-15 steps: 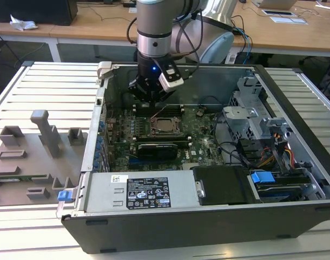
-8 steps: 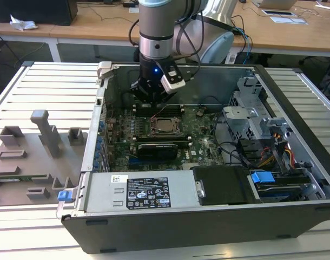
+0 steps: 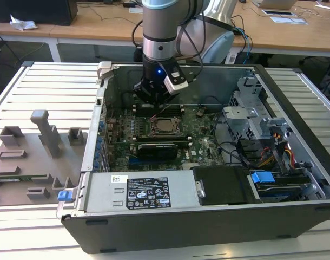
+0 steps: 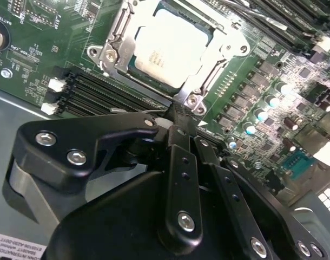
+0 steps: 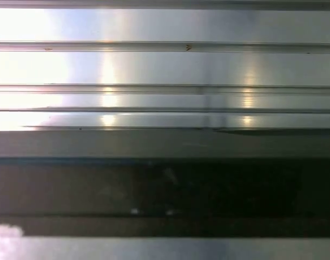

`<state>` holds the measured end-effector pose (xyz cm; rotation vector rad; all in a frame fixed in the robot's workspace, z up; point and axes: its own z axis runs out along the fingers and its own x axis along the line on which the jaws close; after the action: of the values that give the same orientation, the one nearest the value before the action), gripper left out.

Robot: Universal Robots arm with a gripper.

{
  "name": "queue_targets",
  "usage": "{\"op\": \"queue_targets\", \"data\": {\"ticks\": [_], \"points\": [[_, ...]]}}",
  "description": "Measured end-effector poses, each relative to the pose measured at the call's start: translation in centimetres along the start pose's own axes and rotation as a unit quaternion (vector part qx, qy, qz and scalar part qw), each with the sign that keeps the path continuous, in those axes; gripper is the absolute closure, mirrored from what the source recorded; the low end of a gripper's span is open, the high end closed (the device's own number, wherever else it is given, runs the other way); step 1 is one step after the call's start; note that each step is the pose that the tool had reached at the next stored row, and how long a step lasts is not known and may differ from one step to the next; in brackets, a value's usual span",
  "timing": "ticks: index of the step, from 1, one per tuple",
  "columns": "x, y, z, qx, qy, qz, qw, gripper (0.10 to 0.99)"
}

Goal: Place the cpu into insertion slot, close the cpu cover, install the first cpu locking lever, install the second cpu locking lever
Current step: 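Install the first cpu locking lever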

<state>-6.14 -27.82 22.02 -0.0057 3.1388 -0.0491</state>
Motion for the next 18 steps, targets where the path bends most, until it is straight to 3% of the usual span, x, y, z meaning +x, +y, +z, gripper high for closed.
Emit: {"op": "queue_targets", "data": {"ticks": [8,18], "points": [[-1.25,0.03,0.49,0.0,0.001,0.0,1.0,0.98],[-2.25,0.05,1.22,0.0001,0.0019,0.0,1.0,0.98]]}}
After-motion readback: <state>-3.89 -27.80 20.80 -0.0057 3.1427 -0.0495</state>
